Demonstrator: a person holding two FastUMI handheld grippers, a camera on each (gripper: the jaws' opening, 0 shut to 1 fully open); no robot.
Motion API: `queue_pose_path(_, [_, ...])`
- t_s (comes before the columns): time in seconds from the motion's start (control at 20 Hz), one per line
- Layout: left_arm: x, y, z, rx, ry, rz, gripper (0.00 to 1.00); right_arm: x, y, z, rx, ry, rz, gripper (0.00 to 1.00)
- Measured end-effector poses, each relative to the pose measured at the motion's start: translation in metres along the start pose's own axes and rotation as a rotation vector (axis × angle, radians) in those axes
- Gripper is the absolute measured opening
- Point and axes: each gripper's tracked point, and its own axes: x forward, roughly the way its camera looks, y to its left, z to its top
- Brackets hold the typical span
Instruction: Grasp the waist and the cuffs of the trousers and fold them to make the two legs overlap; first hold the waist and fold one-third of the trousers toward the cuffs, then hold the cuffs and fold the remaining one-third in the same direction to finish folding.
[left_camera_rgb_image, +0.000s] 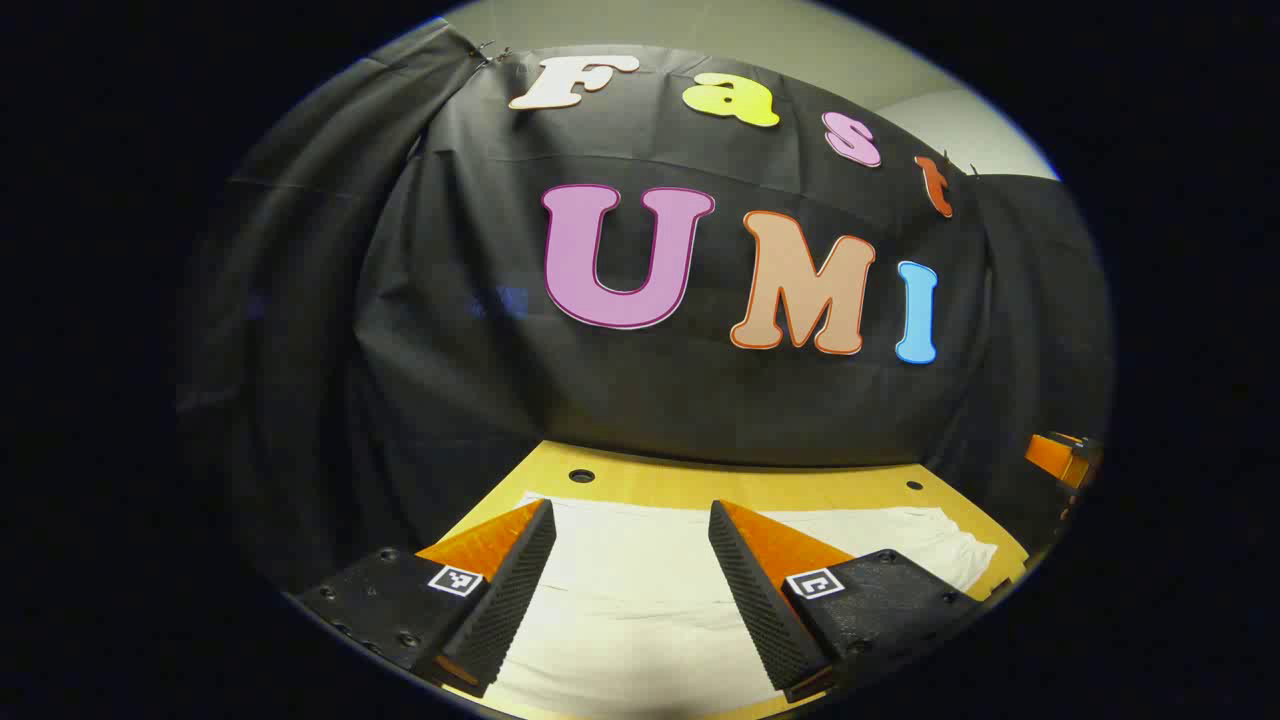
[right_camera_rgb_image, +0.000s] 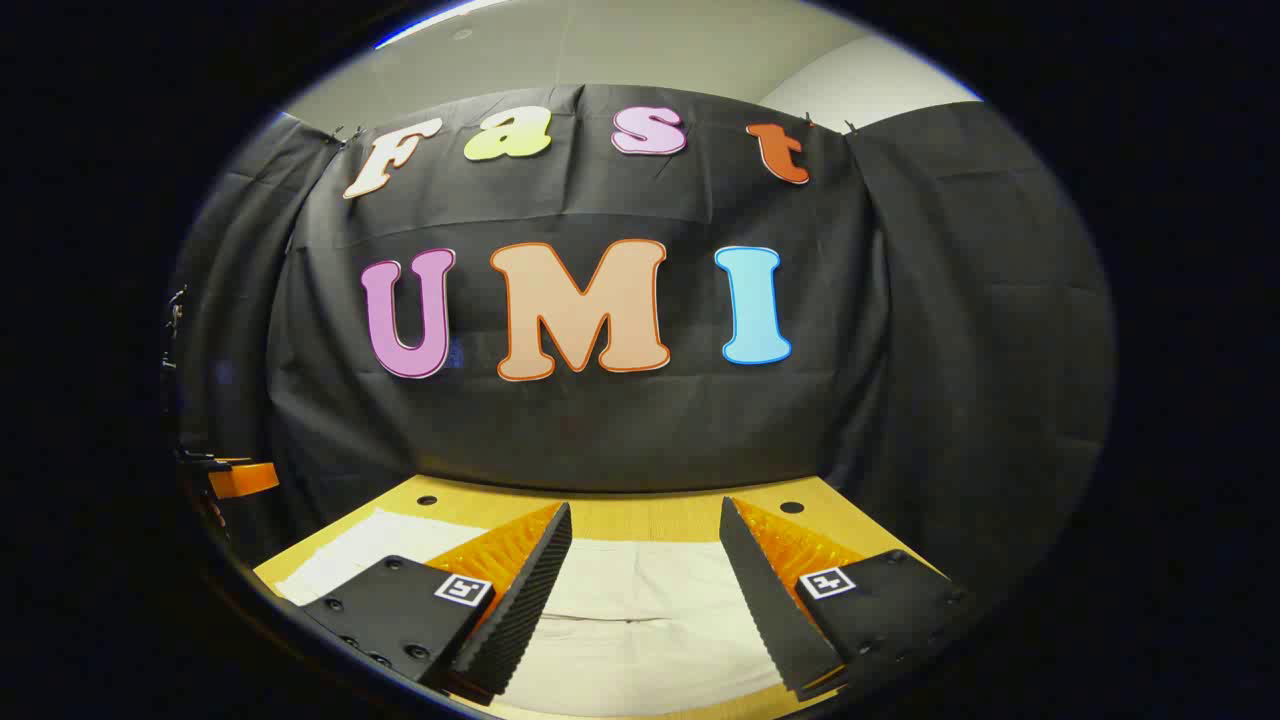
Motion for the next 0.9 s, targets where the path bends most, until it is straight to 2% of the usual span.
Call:
queue_pose_path(0.05, [0.001, -0.002, 0.0, -0.002, 0.002, -0.003, 0.94, 0.0, -0.002, 0.0, -0.005, 0.002, 0.003, 0.96])
queue_pose_path(0.15, [0.001, -0.008, -0.002, -0.008, 0.005, -0.013, 0.94, -0.001, -0.003, 0.001, -0.009, -0.005, 0.011, 0.96])
queue_pose_path(0.2, [0.003, -0.01, -0.006, -0.009, 0.011, -0.017, 0.94, -0.001, -0.004, 0.001, -0.013, -0.003, 0.017, 0.92])
queue_pose_path(0.3, [0.002, -0.012, -0.008, -0.007, 0.02, -0.022, 0.94, 0.001, -0.007, -0.002, -0.023, 0.007, 0.012, 0.92])
queue_pose_path(0.35, [0.003, -0.013, -0.007, -0.007, 0.018, -0.024, 0.94, 0.0, -0.009, -0.004, -0.021, 0.006, 0.011, 0.96])
queue_pose_path(0.55, [0.006, -0.017, -0.013, -0.006, 0.035, -0.028, 0.94, 0.0, -0.016, -0.008, -0.014, 0.016, 0.002, 0.96])
queue_pose_path(0.6, [0.006, -0.019, -0.015, -0.004, 0.039, -0.033, 0.94, 0.001, -0.016, -0.011, -0.016, 0.019, 0.0, 0.92])
queue_pose_path(0.9, [0.006, -0.029, -0.038, 0.023, 0.089, -0.071, 0.94, 0.003, -0.018, -0.022, -0.016, 0.047, 0.002, 0.96])
